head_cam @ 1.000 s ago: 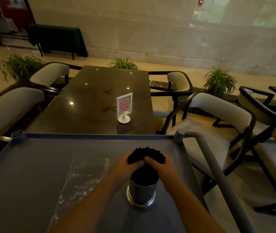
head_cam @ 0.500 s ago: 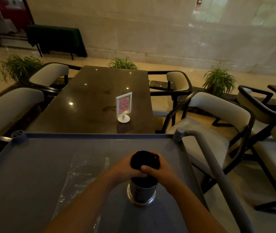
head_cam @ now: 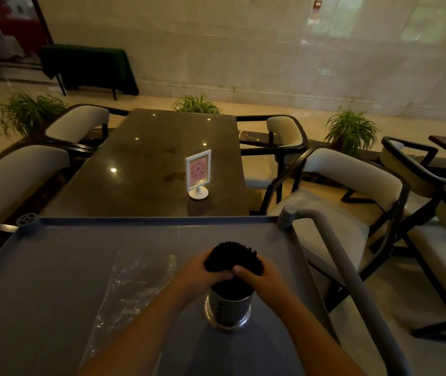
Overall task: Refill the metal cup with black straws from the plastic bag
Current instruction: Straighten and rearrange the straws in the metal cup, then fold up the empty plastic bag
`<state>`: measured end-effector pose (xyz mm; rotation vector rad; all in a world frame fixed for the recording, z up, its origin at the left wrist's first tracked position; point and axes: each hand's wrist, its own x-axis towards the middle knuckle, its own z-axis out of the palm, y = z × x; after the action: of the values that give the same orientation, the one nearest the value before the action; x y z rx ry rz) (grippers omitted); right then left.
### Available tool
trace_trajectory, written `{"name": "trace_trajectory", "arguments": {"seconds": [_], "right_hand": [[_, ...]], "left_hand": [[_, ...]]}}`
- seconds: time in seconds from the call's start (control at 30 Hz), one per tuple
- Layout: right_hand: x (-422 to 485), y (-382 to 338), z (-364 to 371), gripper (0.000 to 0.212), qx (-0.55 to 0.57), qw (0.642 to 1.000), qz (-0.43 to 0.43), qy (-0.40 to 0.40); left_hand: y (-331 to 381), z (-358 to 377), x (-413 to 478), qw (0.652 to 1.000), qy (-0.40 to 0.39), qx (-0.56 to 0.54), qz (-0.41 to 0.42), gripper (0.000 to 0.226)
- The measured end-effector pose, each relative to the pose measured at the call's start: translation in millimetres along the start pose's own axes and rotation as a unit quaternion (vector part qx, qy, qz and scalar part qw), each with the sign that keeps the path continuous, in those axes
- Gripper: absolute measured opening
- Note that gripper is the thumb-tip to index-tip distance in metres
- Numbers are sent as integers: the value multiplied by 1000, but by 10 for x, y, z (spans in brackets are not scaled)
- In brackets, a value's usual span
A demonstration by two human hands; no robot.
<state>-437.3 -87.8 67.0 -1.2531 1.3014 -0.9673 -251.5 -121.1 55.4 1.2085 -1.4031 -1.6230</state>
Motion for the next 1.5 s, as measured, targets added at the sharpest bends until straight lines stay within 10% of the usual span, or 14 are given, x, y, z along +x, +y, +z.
{"name": "trace_trajectory", "arguments": {"seconds": [0.3,0.63,0.77,0.97,1.2,1.5], "right_hand": [[-9,-124,-231,82,-88,995,9,-51],[-197,-942,188,32,-205,957,-191,81],[-408,-1144,702,21,-127,971,-204,18],[-212,-666,1674,13,-69,995,-23,-67],[84,113,2046,13,-181,965,178,68],[87,510,2155,31,-238,928,284,46]], "left_hand": [[179,-223,-188,999,-30,-41,-2,107],[739,-593,-810,977,174,38,116,13],[719,-845,-1012,972,179,85,128,15],[196,-1486,-1077,977,165,124,53,15],[-748,-2140,-941,949,183,236,-96,17],[-1165,-2190,-976,941,109,221,-230,37]]}}
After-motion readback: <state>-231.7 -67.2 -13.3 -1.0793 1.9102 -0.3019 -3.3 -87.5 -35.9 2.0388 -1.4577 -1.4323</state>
